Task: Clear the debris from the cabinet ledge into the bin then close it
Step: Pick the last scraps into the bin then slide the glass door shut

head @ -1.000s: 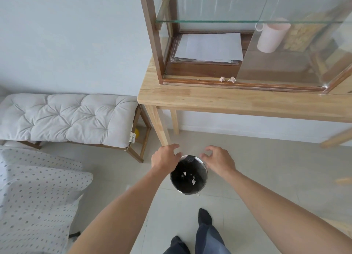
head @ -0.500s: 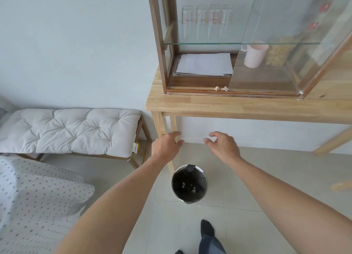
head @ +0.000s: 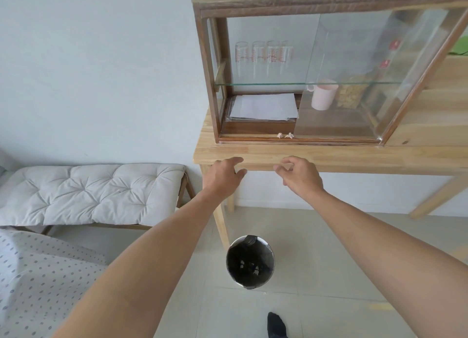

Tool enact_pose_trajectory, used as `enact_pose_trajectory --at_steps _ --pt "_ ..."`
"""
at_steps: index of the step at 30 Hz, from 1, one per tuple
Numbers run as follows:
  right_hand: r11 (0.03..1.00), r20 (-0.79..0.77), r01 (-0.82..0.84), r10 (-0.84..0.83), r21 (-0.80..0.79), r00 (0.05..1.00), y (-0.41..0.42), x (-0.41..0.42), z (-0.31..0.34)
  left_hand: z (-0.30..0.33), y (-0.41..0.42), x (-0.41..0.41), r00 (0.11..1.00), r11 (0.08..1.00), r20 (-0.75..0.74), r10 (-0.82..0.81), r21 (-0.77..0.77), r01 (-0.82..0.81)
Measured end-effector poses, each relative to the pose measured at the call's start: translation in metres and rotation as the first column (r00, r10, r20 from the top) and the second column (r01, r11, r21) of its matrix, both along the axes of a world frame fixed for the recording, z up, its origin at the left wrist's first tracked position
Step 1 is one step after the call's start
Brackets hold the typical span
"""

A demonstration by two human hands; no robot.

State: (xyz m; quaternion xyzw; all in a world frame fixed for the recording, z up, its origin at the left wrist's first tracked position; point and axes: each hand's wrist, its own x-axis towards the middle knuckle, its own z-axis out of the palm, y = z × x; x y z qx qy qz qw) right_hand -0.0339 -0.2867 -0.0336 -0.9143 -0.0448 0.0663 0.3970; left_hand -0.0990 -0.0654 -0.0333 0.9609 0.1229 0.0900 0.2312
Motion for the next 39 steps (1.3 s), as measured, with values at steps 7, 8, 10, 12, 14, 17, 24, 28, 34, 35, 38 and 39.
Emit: enact_pose_trajectory --at_steps 7,8,10,12,14,17,24,28,34,35,38,39 --pt "1.000 0.030 0.027 -0.027 -0.003 0.999 -0.003 0.040 0.012 0.009 -0.007 0.044 1.000 1.000 0.011 -0.002 -0.010 0.003" --pt "0.999 0.037 0.033 -0.032 -0.018 0.999 -0.003 0.048 0.013 0.009 -0.009 0.052 1.000 1.000 0.018 -0.008 -0.011 0.008" --pt "0.998 0.054 0.045 -0.042 -0.051 0.998 -0.003 0.062 0.014 0.008 -0.014 0.069 1.000 1.000 0.027 -0.014 -0.021 0.014" --pt "0.995 0.075 0.050 -0.044 -0.081 0.996 -0.003 0.076 0.014 0.007 -0.020 0.087 0.999 0.999 0.027 -0.019 -0.035 0.020" --pt "0.992 0.095 0.035 -0.024 -0.123 0.995 -0.002 0.091 0.012 0.004 -0.028 0.105 0.999 0.999 0.023 -0.033 -0.039 0.034" --pt "0.981 0.118 0.005 0.018 -0.192 0.993 0.000 0.113 0.007 -0.002 -0.039 0.131 0.998 0.998 0.031 -0.053 -0.021 0.054" --pt "0.914 0.214 -0.068 0.165 -0.400 0.963 0.003 0.143 -0.004 -0.013 -0.052 0.174 0.994 0.995 0.034 -0.100 0.033 0.099" --pt "0.825 0.252 -0.073 0.254 -0.560 0.934 0.003 0.150 -0.010 -0.019 -0.055 0.186 0.994 0.993 0.001 -0.112 0.043 0.112" --pt "0.762 0.297 -0.055 0.316 -0.645 0.901 0.001 0.149 -0.018 -0.024 -0.057 0.190 0.994 0.994 0.020 -0.104 0.035 0.104" --pt "0.776 0.310 -0.046 0.305 -0.629 0.901 0.000 0.149 -0.018 -0.024 -0.057 0.190 0.995 0.995 0.025 -0.095 0.026 0.094" --pt "0.827 0.357 -0.030 0.275 -0.561 0.893 -0.003 0.145 -0.018 -0.021 -0.058 0.189 0.995 0.997 0.046 -0.083 0.002 0.083" --pt "0.838 0.370 -0.034 0.277 -0.545 0.887 -0.004 0.143 -0.017 -0.020 -0.058 0.187 0.995 0.996 0.055 -0.087 -0.001 0.087"
